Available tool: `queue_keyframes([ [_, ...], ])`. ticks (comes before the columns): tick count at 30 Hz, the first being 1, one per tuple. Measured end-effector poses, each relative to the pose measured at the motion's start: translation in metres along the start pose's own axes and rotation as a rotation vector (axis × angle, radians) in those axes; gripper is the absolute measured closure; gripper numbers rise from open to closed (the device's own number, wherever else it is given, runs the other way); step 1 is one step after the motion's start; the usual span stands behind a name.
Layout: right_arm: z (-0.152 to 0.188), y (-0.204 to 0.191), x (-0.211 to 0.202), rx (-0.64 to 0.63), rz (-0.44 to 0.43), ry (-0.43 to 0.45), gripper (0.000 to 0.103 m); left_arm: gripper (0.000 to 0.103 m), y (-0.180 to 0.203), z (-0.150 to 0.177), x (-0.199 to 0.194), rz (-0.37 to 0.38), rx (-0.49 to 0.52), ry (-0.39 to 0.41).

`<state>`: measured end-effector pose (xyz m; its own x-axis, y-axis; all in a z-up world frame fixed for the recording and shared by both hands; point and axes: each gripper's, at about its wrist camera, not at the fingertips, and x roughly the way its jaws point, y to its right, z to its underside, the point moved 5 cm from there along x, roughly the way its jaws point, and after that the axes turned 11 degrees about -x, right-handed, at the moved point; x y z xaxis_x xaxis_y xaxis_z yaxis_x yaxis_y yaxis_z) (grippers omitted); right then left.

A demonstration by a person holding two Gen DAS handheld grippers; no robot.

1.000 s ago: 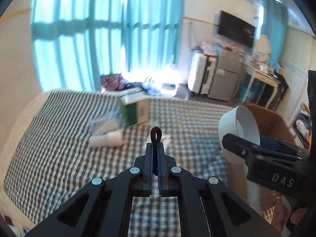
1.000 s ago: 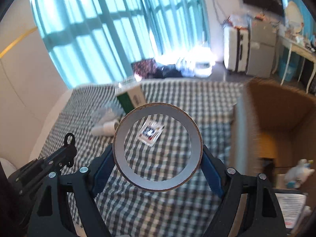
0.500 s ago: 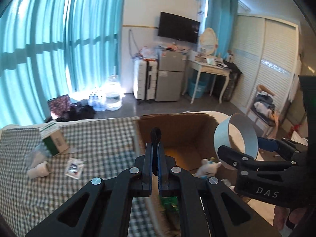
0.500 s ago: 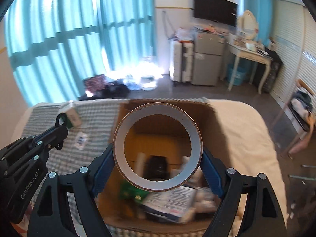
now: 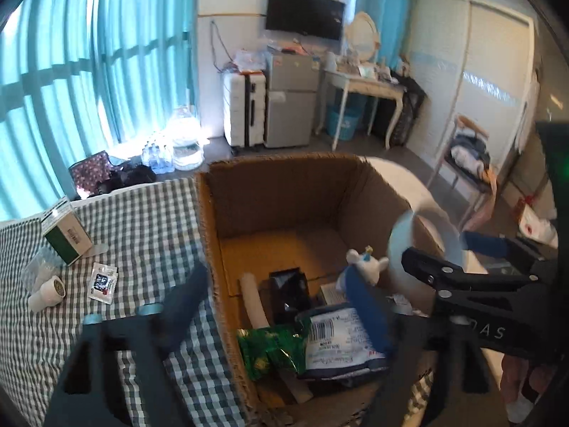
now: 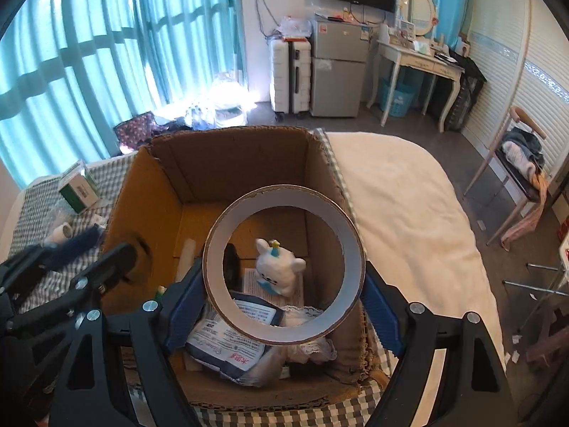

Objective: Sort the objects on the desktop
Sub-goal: 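Carry the tape roll over the box and open the right tool, then move both tools back over the remaining items on the bed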

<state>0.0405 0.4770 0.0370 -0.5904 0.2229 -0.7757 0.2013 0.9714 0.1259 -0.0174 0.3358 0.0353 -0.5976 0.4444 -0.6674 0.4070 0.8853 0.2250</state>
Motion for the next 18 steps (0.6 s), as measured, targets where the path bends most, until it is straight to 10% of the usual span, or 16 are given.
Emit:
queue_keyframes([
  [18,-0.015,-0.017,-0.025,-0.038,-0.01,0.058,0.015,0.008,-0.06,-0.006,-0.032,-0.098,-0.07,0.044],
])
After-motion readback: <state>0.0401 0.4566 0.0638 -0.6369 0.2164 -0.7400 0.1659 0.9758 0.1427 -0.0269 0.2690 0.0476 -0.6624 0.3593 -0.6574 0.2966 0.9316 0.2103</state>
